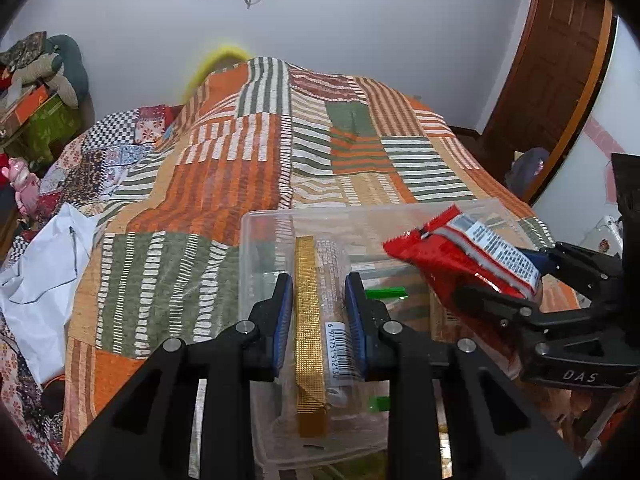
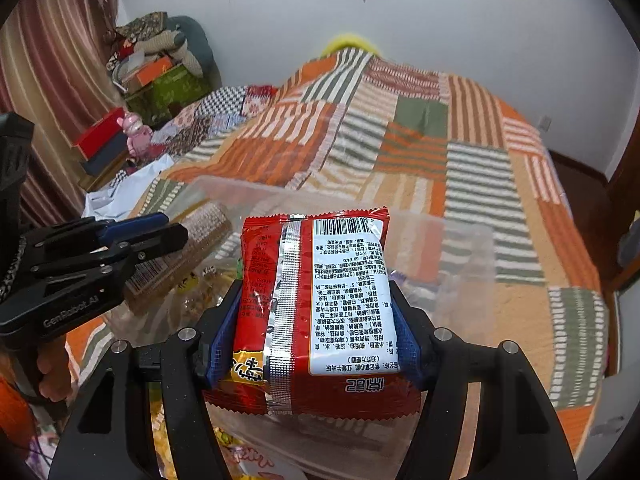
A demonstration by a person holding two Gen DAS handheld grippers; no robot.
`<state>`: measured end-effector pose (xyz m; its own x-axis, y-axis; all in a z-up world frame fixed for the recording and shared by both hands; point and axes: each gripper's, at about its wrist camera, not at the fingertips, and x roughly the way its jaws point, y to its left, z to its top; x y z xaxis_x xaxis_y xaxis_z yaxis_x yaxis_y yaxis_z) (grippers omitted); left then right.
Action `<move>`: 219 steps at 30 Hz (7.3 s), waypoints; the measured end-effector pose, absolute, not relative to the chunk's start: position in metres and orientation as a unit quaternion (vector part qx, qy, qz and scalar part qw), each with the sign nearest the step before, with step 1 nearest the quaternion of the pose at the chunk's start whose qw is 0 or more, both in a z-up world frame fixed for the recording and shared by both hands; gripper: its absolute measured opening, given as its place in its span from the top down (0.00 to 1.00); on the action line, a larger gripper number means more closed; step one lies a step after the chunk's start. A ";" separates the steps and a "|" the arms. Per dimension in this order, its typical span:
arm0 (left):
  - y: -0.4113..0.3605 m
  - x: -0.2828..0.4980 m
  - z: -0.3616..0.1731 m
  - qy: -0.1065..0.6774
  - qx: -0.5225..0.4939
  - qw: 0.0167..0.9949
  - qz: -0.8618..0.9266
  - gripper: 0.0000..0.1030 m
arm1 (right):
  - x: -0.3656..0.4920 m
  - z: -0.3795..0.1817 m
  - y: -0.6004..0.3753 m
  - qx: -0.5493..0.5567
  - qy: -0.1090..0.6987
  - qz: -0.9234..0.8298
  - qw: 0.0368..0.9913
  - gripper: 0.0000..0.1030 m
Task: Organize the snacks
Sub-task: 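Lower the cracker tube into the box with left tool while right tool drops the red packet in, then grasp the wrapped pastry bag with left tool while right tool grasps the square wrapped bread, then lower the pastry bag into the box with left tool while right tool drops the bread in, then grasp the blue biscuit packet with left tool while right tool grasps the clear bag of orange snacks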
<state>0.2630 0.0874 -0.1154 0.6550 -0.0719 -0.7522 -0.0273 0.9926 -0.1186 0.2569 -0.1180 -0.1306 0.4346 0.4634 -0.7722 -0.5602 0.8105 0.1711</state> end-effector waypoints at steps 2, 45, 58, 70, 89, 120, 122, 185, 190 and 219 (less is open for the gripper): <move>0.089 0.263 -0.117 0.417 -0.059 0.907 -0.006 0.74 | 0.257 -0.134 -0.114 -0.057 0.446 0.306 0.839 0.39; 0.088 0.120 -0.098 0.419 -0.036 0.907 -0.003 0.30 | 0.132 -0.107 -0.133 -0.113 0.356 0.316 0.872 0.20; 0.087 0.078 -0.137 0.445 -0.046 0.894 0.006 0.30 | 0.118 -0.144 -0.153 -0.047 0.416 0.327 0.847 0.20; 0.070 0.067 -0.156 0.466 -0.052 0.883 -0.022 0.30 | 0.083 -0.158 -0.184 -0.079 0.418 0.288 0.858 0.20; 0.057 0.076 -0.176 0.458 -0.061 0.886 -0.030 0.52 | 0.089 -0.168 -0.186 -0.023 0.438 0.306 0.845 0.43; 0.062 0.071 -0.098 0.363 -0.063 0.930 -0.016 0.66 | 0.100 -0.114 -0.213 0.028 0.357 0.282 0.890 0.50; 0.062 0.075 -0.095 0.359 -0.062 0.931 -0.017 0.66 | 0.106 -0.109 -0.215 0.034 0.350 0.280 0.893 0.50; 0.054 0.245 -0.124 0.397 -0.047 0.917 0.006 0.66 | 0.235 -0.128 -0.168 0.003 0.374 0.258 0.891 0.50; 0.057 0.246 -0.131 0.408 -0.054 0.911 0.005 0.66 | 0.235 -0.127 -0.166 -0.005 0.378 0.257 0.889 0.49; 0.049 0.170 -0.097 0.405 -0.031 0.914 -0.005 0.39 | 0.185 -0.101 -0.205 -0.008 0.347 0.245 0.905 0.43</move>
<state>0.1701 0.0487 -0.0965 0.6717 -0.0350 -0.7400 -0.0157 0.9980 -0.0615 0.1849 -0.2048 -0.1010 0.6383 0.4382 -0.6329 -0.4498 0.8795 0.1554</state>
